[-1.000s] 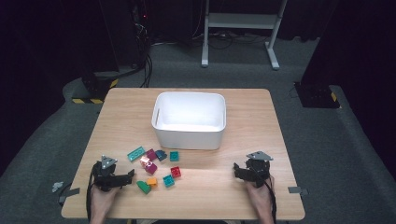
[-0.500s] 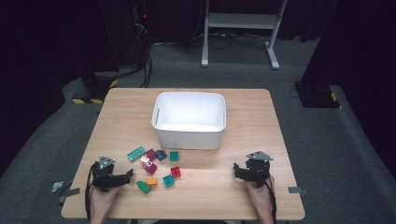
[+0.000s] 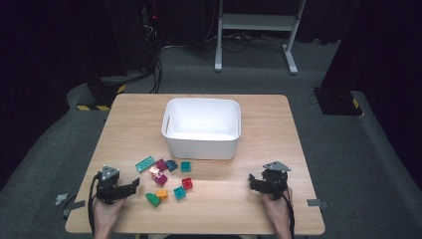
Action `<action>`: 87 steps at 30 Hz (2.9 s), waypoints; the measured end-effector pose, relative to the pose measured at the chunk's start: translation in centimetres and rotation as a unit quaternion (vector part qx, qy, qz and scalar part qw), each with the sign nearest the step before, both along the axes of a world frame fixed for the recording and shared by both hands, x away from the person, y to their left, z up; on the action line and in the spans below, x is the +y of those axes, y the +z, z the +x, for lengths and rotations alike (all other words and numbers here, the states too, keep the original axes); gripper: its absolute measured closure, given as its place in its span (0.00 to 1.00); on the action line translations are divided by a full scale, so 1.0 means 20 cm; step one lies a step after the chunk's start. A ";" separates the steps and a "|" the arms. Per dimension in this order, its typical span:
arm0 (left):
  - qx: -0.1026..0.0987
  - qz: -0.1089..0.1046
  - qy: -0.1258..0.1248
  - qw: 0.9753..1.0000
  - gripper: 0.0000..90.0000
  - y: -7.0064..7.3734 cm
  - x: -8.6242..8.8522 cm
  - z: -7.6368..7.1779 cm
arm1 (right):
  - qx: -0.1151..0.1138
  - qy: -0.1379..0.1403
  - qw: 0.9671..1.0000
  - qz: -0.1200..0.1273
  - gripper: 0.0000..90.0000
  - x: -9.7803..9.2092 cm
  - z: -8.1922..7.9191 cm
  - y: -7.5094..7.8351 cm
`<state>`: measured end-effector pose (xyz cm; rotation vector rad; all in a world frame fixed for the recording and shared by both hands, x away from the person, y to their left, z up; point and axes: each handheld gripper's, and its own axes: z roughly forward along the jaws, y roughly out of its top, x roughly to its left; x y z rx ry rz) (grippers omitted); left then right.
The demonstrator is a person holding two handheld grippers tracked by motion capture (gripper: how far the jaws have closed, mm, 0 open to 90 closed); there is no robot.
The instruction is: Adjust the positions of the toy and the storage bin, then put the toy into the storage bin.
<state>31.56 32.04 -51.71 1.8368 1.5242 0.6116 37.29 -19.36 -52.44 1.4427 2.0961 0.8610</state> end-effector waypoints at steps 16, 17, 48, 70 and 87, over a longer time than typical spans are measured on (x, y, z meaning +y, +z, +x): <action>-0.018 -0.015 -0.011 1.000 0.27 0.05 0.00 0.09 | 0.000 0.000 1.000 0.000 0.17 0.00 0.00 0.00; -0.017 -0.015 -0.011 1.000 0.27 0.05 -0.01 0.10 | 0.000 0.000 1.000 0.000 0.17 0.00 0.00 0.00; -0.008 0.018 -0.057 0.998 0.58 -0.03 -0.08 0.30 | 0.000 0.000 1.000 0.000 0.17 0.00 0.00 0.00; -0.022 0.010 -0.060 0.998 0.65 0.02 -0.06 0.28 | 0.000 0.000 1.000 0.000 0.18 0.00 0.00 0.00; -0.003 -0.028 -0.081 0.996 0.65 0.19 -0.05 0.25 | 0.000 0.000 1.000 0.000 0.18 0.00 0.00 0.00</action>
